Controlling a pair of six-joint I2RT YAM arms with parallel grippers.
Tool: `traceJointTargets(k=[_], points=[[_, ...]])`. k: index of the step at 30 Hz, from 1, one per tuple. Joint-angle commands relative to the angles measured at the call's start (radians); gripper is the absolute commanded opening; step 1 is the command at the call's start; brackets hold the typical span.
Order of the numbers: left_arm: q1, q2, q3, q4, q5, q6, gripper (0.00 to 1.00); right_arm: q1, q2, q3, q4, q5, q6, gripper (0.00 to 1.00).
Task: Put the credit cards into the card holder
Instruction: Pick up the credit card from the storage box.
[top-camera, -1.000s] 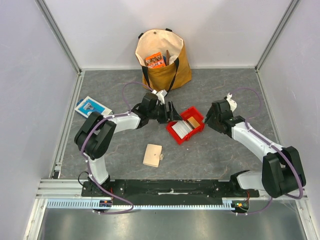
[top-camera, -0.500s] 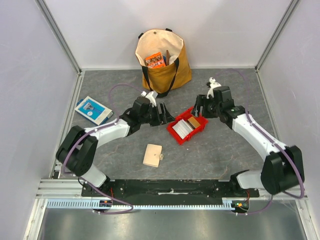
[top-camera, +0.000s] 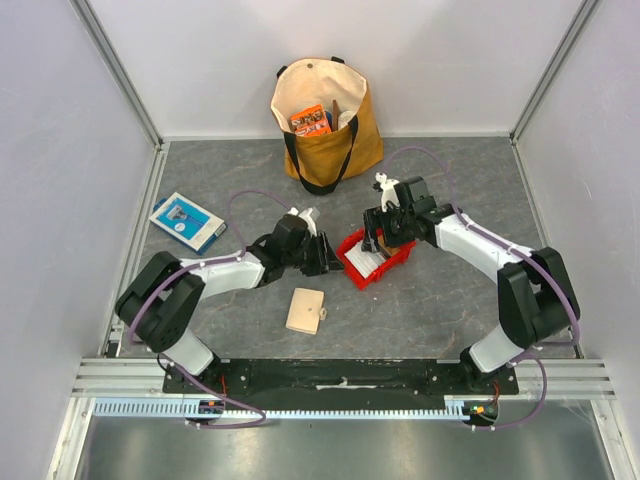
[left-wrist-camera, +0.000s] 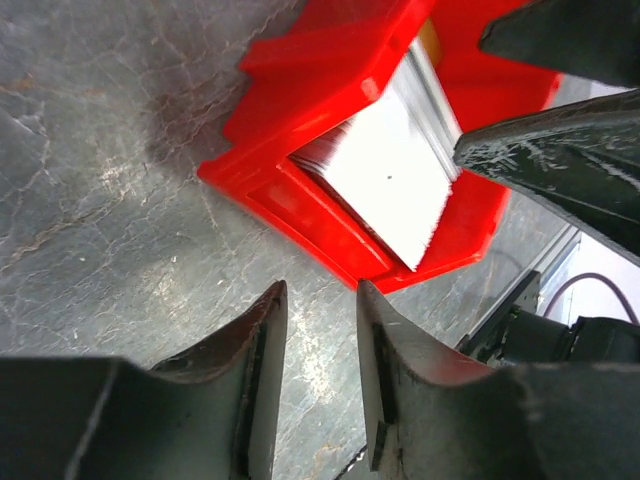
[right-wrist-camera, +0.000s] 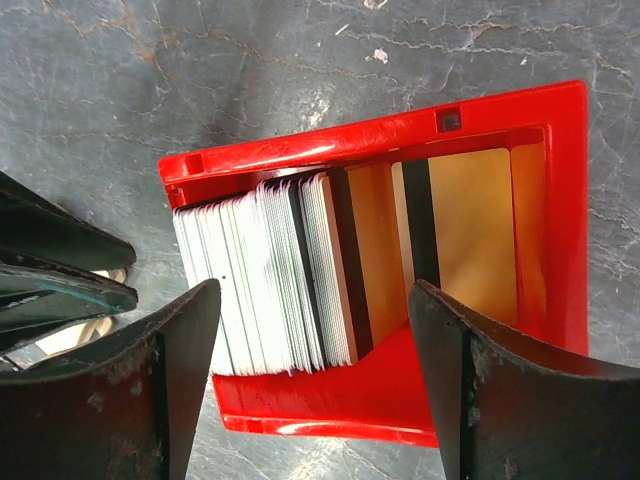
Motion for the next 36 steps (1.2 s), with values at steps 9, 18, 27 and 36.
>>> traceJointTargets(k=[9,18,27,36], points=[[-0.023,0.130,0.029,0.138,0.035,-0.074,0.18,0.000,0.103,0.056,0.028,-0.064,-0.045,0.85],[-0.026,0.186,0.064,0.149,0.051,-0.087,0.14,0.003,0.109,0.053,0.030,-0.153,-0.045,0.84],[-0.029,0.203,0.081,0.149,0.055,-0.088,0.12,0.003,0.097,0.059,-0.006,-0.219,-0.043,0.79],[-0.028,0.198,0.084,0.141,0.055,-0.085,0.11,0.003,0.063,0.068,-0.027,-0.160,-0.031,0.79]])
